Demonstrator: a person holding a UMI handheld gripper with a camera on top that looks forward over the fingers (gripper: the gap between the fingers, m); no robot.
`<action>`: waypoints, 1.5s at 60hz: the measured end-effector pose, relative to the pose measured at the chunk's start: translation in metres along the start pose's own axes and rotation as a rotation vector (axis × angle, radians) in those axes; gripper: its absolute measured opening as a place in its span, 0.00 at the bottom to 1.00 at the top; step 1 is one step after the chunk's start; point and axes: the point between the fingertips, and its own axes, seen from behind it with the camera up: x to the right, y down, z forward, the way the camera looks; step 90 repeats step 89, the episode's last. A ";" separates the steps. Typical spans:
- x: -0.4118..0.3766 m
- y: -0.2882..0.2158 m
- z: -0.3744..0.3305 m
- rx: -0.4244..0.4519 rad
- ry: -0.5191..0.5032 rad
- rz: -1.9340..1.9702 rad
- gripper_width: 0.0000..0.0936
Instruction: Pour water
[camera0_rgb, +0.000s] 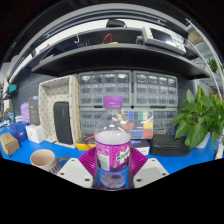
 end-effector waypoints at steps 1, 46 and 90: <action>0.000 0.000 0.000 0.001 0.002 0.000 0.47; -0.048 0.049 -0.161 -0.132 0.096 0.107 0.91; -0.073 0.009 -0.189 -0.073 0.131 0.003 0.93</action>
